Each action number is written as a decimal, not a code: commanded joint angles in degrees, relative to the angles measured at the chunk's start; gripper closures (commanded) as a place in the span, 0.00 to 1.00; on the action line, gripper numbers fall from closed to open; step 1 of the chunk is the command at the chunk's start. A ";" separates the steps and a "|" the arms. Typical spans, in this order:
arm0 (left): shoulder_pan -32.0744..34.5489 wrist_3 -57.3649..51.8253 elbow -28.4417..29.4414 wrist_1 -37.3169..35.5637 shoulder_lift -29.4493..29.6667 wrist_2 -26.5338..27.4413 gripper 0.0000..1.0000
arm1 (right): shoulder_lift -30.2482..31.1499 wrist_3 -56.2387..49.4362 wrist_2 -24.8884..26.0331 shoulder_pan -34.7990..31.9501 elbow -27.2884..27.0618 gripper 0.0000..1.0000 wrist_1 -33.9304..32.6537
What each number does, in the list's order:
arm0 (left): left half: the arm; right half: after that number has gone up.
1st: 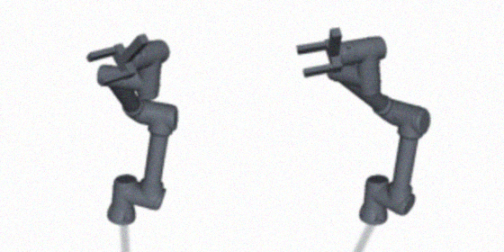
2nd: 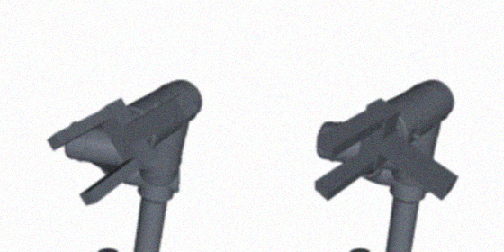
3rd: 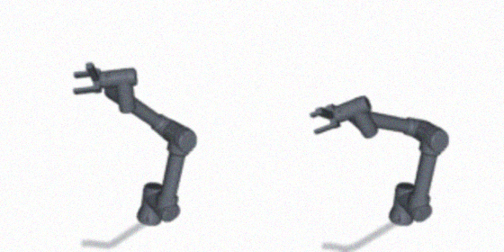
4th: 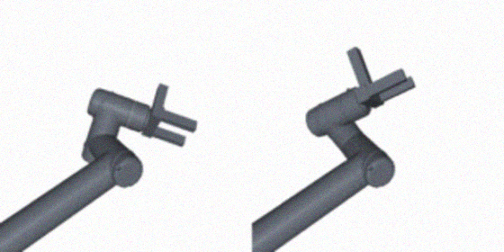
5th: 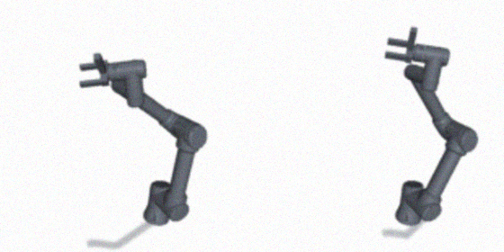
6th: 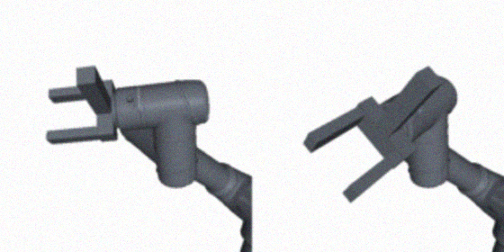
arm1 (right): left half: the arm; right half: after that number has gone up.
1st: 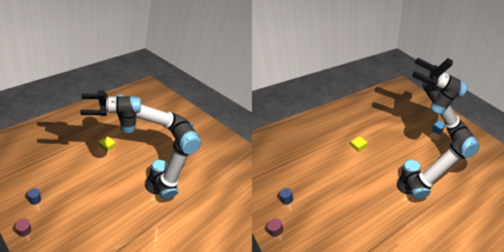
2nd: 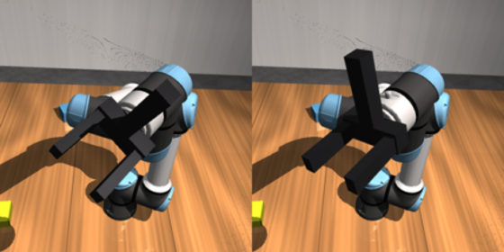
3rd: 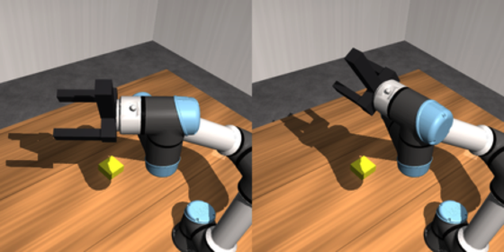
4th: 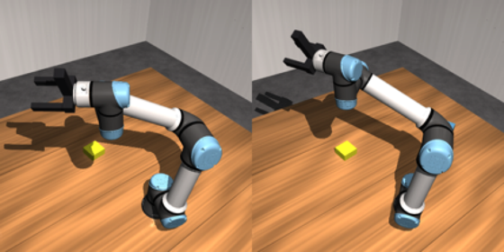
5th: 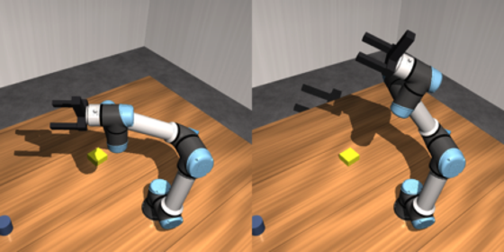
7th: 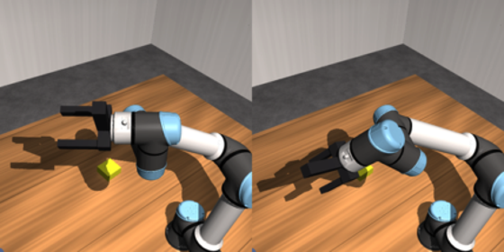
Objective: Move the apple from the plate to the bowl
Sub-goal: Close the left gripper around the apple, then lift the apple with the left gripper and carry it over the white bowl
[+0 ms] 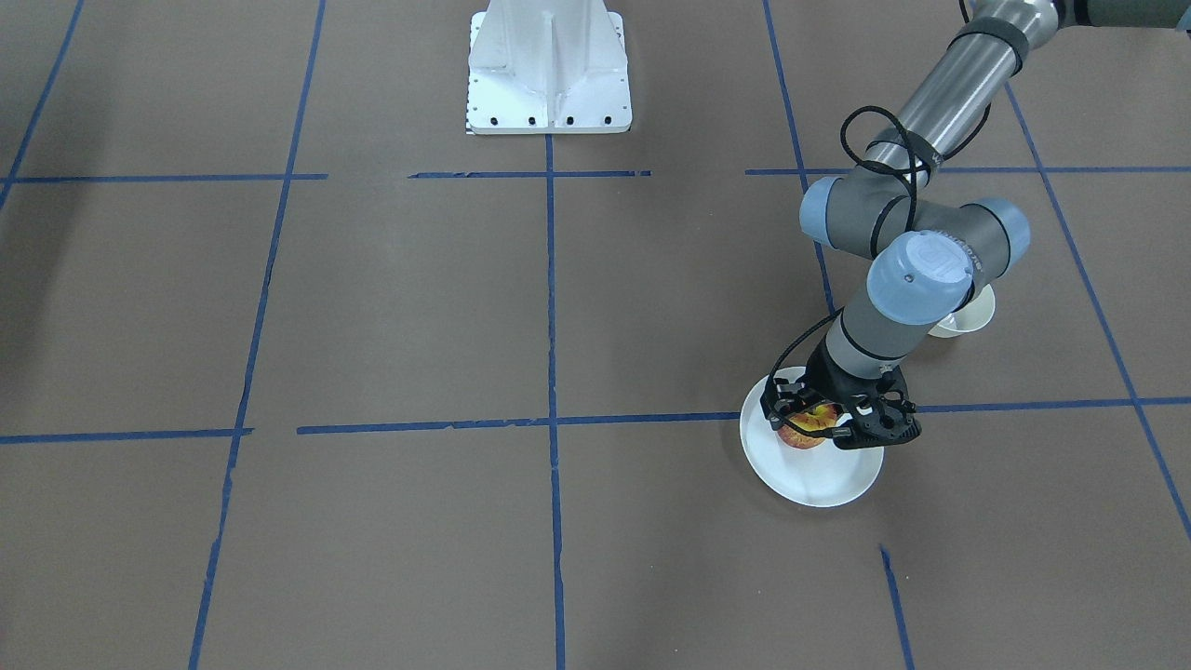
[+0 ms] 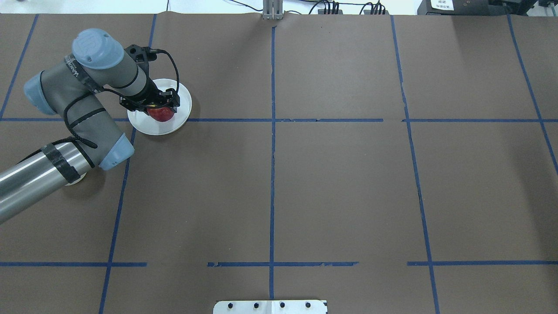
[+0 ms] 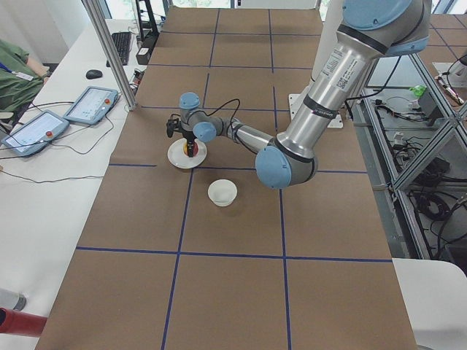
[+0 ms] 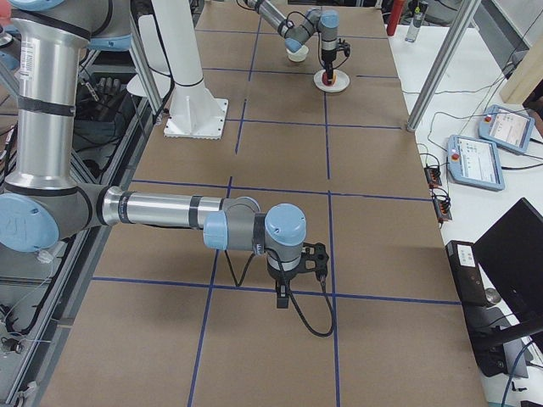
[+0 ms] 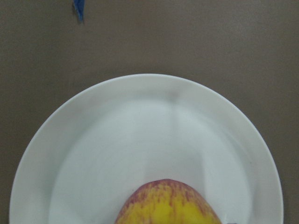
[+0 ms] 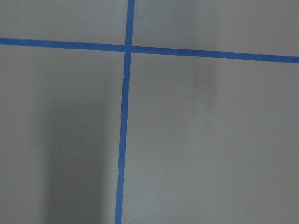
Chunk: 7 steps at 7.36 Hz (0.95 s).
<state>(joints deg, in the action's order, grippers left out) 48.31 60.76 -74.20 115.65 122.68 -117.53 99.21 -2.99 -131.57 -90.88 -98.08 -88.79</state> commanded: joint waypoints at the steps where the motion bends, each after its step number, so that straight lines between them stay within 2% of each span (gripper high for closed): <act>1: 2.03 -0.64 -0.41 0.01 -0.07 -4.95 0.91 | 0.02 0.00 0.00 0.00 0.00 0.00 -0.07; 2: 4.66 -0.82 -2.59 -0.69 -0.68 -8.56 0.95 | 0.02 0.00 0.00 0.00 0.00 0.00 0.02; 4: 8.62 -6.14 -9.87 -4.00 -5.24 -9.21 0.94 | -0.07 0.00 0.00 0.00 0.00 0.00 0.02; 6: 12.93 -19.91 -21.89 -16.71 -11.29 -9.12 0.93 | -0.07 0.00 0.00 0.00 0.00 0.00 0.02; 7: 14.51 -24.07 -27.26 -19.04 -16.72 -9.03 0.93 | -0.07 0.00 0.00 0.00 0.00 0.00 0.02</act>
<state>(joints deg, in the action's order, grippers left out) 60.56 43.34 -94.34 101.48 111.74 -126.63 99.17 -2.99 -131.57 -90.88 -98.09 -88.77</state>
